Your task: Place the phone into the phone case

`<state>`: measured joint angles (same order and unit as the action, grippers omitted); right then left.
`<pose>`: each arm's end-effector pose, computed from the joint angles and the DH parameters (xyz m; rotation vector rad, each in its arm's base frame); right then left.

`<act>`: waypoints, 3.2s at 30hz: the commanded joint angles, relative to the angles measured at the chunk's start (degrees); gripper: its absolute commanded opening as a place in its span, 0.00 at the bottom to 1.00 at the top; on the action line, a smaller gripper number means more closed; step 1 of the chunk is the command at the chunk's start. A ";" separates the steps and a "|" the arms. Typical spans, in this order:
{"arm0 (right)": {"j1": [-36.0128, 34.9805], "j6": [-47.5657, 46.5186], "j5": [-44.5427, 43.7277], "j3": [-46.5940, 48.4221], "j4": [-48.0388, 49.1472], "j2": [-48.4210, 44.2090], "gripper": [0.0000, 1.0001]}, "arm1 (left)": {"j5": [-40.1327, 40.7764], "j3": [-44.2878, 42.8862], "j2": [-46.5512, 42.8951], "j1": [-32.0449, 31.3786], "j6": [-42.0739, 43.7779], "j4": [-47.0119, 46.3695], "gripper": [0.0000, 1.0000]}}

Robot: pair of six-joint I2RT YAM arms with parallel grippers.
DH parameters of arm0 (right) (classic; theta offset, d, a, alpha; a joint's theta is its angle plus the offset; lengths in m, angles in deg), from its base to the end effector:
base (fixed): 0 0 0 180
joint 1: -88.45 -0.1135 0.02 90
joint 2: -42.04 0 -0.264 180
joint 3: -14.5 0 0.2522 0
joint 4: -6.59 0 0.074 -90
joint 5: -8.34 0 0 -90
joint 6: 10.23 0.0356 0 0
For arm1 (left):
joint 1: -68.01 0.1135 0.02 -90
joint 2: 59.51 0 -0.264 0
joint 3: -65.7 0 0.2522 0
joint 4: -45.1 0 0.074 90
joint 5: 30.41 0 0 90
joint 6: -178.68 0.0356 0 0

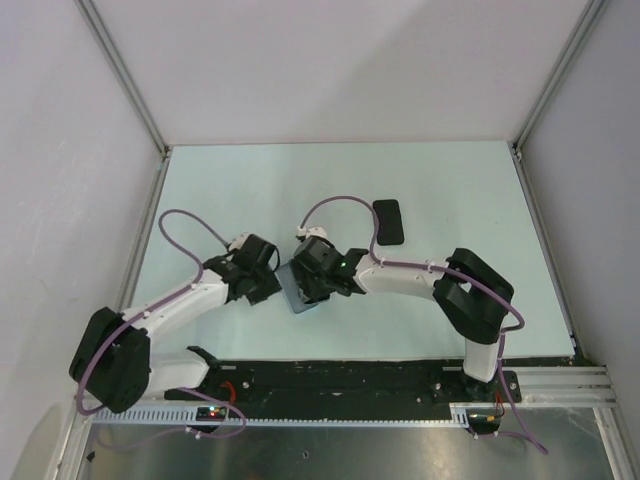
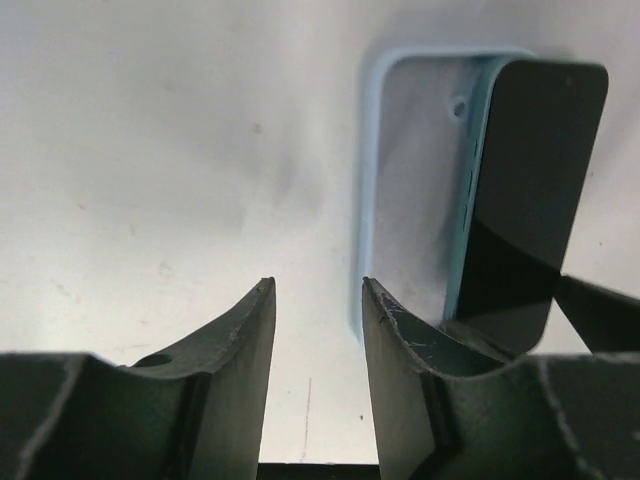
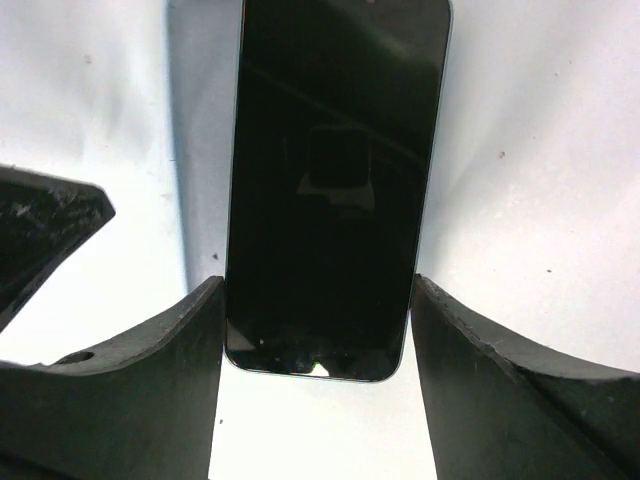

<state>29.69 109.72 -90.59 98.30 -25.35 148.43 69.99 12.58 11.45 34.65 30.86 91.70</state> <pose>0.2073 0.3312 0.1810 -0.5750 2.4958 0.4295 0.1881 -0.1162 0.1874 -0.6241 2.6171 -0.2646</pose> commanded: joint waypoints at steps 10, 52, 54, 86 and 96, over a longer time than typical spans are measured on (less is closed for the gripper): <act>-6.47 -0.38 -12.63 11.93 -5.48 6.31 0.48 | -3.72 5.02 -0.24 6.68 3.42 -7.85 0.34; 7.78 0.00 -7.76 9.86 3.92 3.86 0.27 | -2.93 0.55 10.89 10.50 2.81 -12.94 0.00; 8.03 0.01 -8.10 11.57 2.90 5.48 0.25 | -2.81 -0.08 11.25 10.47 2.85 -12.99 0.00; 2.31 2.55 -7.78 16.41 -1.02 11.79 0.21 | -4.61 -3.99 15.26 9.78 3.83 -14.96 0.00; 4.01 2.83 -8.52 12.49 -0.91 7.20 0.21 | -4.59 -3.43 14.35 9.71 4.21 -15.27 0.00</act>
<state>32.90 111.32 -98.37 112.20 -26.86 160.71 65.07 10.11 25.89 44.77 34.29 78.96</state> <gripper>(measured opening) 0.207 0.005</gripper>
